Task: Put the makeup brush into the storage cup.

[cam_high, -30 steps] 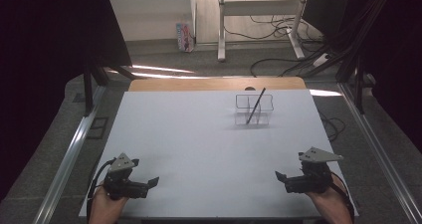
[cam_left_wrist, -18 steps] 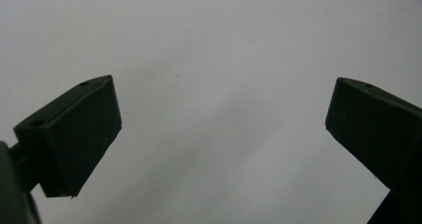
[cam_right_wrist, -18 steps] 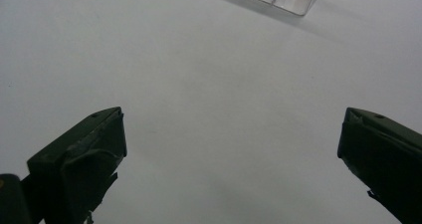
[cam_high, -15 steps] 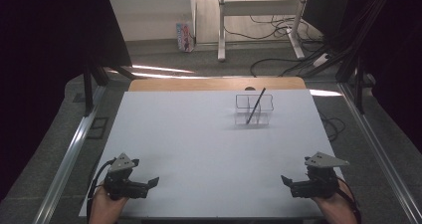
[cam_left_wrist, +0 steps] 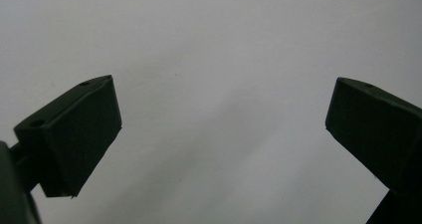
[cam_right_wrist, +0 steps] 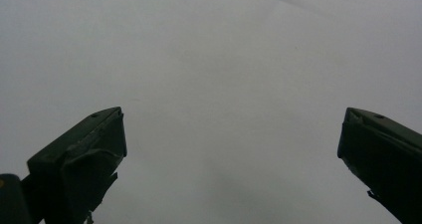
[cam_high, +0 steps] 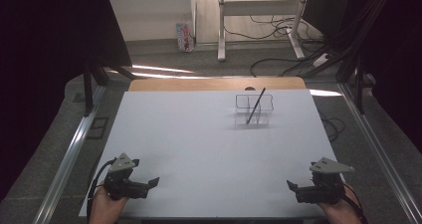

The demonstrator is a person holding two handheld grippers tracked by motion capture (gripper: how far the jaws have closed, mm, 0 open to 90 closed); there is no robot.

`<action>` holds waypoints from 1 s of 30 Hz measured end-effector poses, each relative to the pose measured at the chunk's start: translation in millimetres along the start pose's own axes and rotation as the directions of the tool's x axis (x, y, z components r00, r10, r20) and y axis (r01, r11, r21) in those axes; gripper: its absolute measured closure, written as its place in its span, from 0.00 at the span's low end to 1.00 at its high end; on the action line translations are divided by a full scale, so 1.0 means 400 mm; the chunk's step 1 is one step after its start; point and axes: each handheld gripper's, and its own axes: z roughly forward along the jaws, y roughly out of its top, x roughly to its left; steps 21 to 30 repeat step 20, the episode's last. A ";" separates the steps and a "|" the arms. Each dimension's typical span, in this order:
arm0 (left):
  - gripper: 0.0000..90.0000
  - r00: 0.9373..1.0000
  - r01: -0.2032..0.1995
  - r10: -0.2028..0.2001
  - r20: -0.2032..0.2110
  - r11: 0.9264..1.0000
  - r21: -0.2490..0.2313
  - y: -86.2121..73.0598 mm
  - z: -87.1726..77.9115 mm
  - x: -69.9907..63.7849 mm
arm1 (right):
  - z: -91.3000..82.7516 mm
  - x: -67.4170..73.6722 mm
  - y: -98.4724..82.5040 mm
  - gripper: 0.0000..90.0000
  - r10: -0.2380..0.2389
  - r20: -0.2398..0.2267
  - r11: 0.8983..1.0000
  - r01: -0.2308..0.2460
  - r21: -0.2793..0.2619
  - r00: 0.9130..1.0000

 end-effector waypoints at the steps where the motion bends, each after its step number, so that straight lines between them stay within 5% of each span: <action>1: 0.02 1.000 0.000 0.000 0.000 1.000 0.000 0.000 0.000 0.000 | 0.000 0.000 0.000 0.00 0.000 0.000 1.000 0.000 0.000 1.000; 30: 0.02 1.000 -0.001 0.001 -0.001 1.000 0.001 0.002 0.000 -0.001 | -0.005 -0.006 -0.009 0.00 0.014 0.004 1.000 -0.014 0.014 1.000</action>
